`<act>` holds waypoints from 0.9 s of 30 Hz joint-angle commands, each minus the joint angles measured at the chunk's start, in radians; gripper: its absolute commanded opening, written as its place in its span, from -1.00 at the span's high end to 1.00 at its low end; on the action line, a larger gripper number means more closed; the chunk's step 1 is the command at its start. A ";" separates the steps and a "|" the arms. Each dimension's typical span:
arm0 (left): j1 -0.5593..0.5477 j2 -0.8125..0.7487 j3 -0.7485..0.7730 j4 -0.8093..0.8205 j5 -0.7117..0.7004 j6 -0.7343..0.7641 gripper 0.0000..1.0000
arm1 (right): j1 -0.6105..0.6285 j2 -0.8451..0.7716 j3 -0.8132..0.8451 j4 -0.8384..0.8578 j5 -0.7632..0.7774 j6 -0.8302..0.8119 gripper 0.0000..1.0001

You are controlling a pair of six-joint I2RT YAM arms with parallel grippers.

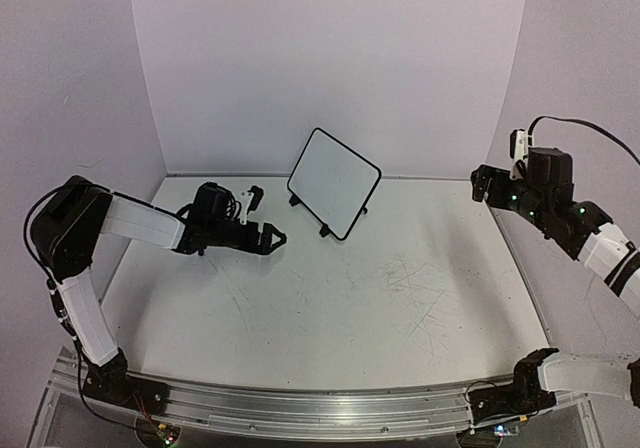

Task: Write a sentence on the whiteboard
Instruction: Move the whiteboard stand to the center of the board.

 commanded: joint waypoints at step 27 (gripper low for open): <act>-0.096 0.710 0.870 -0.200 0.140 0.321 0.12 | -0.002 0.028 0.037 0.068 -0.121 -0.018 -0.96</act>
